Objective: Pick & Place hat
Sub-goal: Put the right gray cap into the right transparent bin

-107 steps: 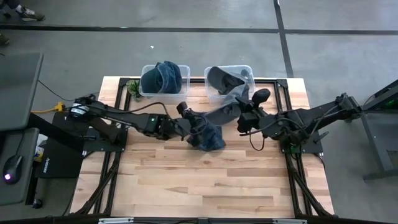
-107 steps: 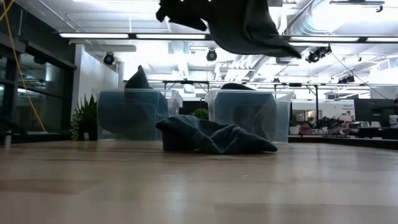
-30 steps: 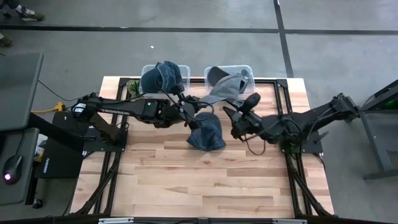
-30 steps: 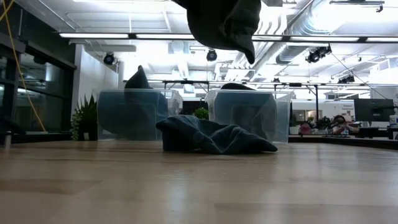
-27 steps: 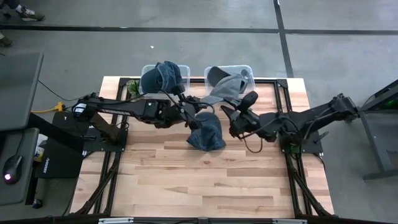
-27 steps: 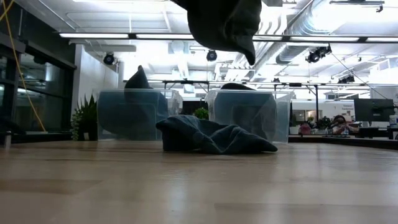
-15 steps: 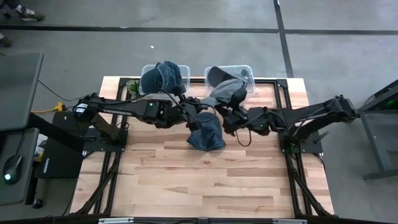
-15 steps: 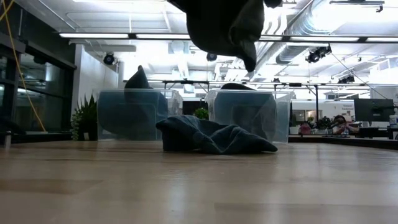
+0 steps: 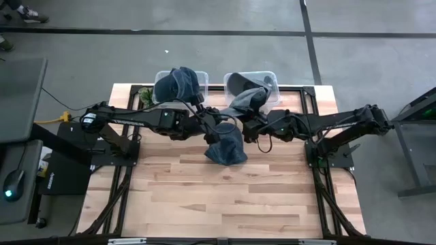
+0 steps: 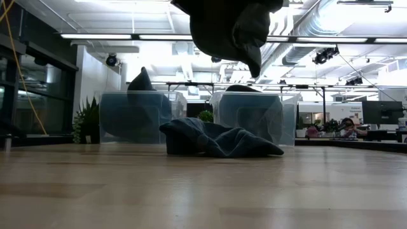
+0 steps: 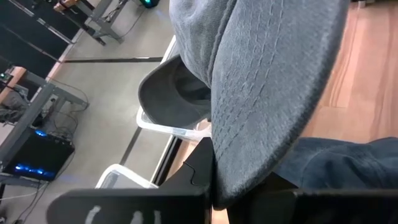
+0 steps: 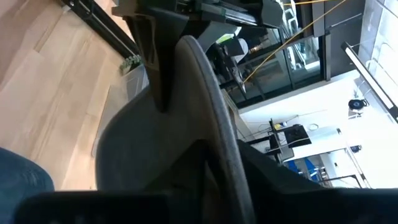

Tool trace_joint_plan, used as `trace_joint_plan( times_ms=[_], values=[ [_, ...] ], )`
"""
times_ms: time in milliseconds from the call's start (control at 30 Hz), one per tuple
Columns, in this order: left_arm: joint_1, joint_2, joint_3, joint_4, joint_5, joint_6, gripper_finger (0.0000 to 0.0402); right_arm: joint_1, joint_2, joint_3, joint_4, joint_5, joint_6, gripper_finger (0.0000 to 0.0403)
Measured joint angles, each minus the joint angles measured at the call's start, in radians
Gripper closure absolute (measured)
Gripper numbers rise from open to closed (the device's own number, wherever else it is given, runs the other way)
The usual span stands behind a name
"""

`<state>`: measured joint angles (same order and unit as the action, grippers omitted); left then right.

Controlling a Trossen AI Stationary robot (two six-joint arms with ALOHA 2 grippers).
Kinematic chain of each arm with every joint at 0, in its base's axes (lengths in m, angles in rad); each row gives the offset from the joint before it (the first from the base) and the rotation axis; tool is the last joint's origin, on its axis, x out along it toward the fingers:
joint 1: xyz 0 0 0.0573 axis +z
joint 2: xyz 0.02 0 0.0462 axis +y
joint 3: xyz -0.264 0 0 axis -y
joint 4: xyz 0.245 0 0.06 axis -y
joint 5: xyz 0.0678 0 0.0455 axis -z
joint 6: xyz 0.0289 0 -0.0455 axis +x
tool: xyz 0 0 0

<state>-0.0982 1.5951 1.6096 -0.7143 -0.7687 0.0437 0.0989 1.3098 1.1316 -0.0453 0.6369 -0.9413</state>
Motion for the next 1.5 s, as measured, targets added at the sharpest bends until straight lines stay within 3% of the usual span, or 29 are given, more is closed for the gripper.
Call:
trace_joint_plan(
  times_ms=[167,400,733,867,1333,1500],
  values=[
    [0.0,0.0,0.0,0.0,-0.004,0.001,0.0386,-0.001,0.0,0.0,-0.005,-0.009,-0.01,0.039],
    [0.0,-0.001,0.0,0.01,0.003,0.033,0.0306,0.0,0.0,-0.001,-0.003,0.003,0.004,0.0395],
    [-0.001,-0.036,-0.001,0.001,-0.11,0.061,0.0201,-0.032,-0.003,-0.001,-0.002,0.146,0.026,0.0397],
    [-0.001,-0.067,0.0,-0.029,-0.113,0.038,0.0194,-0.082,-0.004,-0.001,-0.003,0.138,0.106,0.0397],
    [-0.028,-0.09,-0.001,-0.296,-0.166,-0.234,0.0193,-0.376,-0.009,-0.001,-0.012,-0.115,0.347,0.0397],
    [-0.041,-0.091,-0.034,-0.302,-0.19,-0.329,0.0193,-0.455,-0.01,-0.001,0.021,-0.182,0.448,0.0397]
  ],
)
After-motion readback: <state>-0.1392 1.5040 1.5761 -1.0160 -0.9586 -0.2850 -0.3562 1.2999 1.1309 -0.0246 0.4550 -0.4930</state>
